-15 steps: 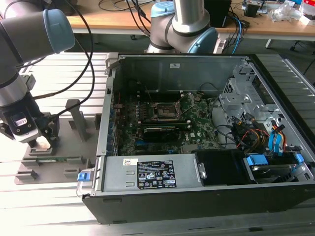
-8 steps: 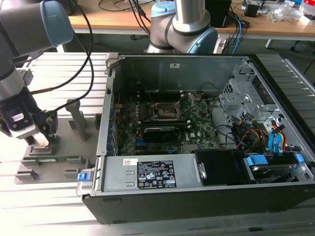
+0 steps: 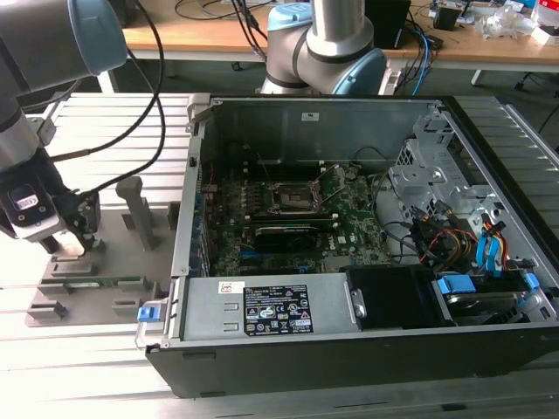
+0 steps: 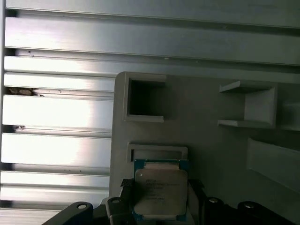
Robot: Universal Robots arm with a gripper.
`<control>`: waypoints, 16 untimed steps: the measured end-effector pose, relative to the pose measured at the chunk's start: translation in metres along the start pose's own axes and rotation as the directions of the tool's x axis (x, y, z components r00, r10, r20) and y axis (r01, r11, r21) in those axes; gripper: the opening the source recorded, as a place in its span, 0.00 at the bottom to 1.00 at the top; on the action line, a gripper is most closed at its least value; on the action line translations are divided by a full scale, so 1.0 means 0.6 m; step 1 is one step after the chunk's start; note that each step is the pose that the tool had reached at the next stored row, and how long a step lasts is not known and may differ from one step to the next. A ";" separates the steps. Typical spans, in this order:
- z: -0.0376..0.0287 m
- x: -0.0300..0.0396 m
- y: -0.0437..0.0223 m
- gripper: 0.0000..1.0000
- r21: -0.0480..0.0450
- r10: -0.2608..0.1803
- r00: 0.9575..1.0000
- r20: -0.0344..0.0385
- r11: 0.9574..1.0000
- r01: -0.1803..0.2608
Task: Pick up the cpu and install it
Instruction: 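Pick up the cpu and move it towards the insertion slot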
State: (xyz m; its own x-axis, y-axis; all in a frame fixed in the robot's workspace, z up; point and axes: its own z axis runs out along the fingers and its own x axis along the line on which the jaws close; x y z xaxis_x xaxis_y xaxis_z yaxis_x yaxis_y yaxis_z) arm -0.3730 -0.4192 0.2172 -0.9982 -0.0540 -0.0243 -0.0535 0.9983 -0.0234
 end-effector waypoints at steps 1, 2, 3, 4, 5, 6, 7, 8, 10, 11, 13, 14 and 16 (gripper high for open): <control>-0.001 0.000 0.000 0.55 0.000 0.000 1.000 0.000 1.000 0.000; -0.003 0.000 0.000 0.55 0.000 0.000 1.000 0.000 1.000 0.000; -0.006 0.000 0.000 0.55 0.000 0.000 1.000 0.000 1.000 0.000; -0.011 0.000 0.000 0.55 0.000 0.000 1.000 0.000 1.000 0.000; -0.018 0.000 0.000 0.55 0.000 0.000 1.000 0.000 1.000 0.000; -0.023 -0.001 0.000 0.55 0.000 0.000 1.000 0.000 1.000 0.000; -0.027 -0.001 -0.001 0.55 0.000 0.000 1.000 0.000 1.000 0.000; -0.034 -0.001 -0.001 0.55 0.000 0.000 1.000 0.000 1.000 0.000; -0.043 -0.001 -0.001 0.55 0.000 0.000 1.000 0.000 1.000 0.000; -0.046 -0.001 -0.001 0.55 0.000 0.000 1.000 0.000 1.000 0.000; -0.056 -0.001 -0.001 0.55 0.000 0.000 1.000 0.000 1.000 0.000; -0.060 -0.001 -0.001 0.55 0.000 0.000 1.000 0.000 1.000 0.000; -0.073 -0.002 -0.002 0.55 0.000 0.000 1.000 0.000 1.000 0.000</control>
State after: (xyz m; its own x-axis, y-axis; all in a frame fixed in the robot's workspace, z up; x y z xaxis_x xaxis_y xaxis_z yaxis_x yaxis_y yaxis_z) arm -0.3730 -0.4191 0.2612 -0.9982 -0.0540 -0.0244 -0.0534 0.9983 -0.0233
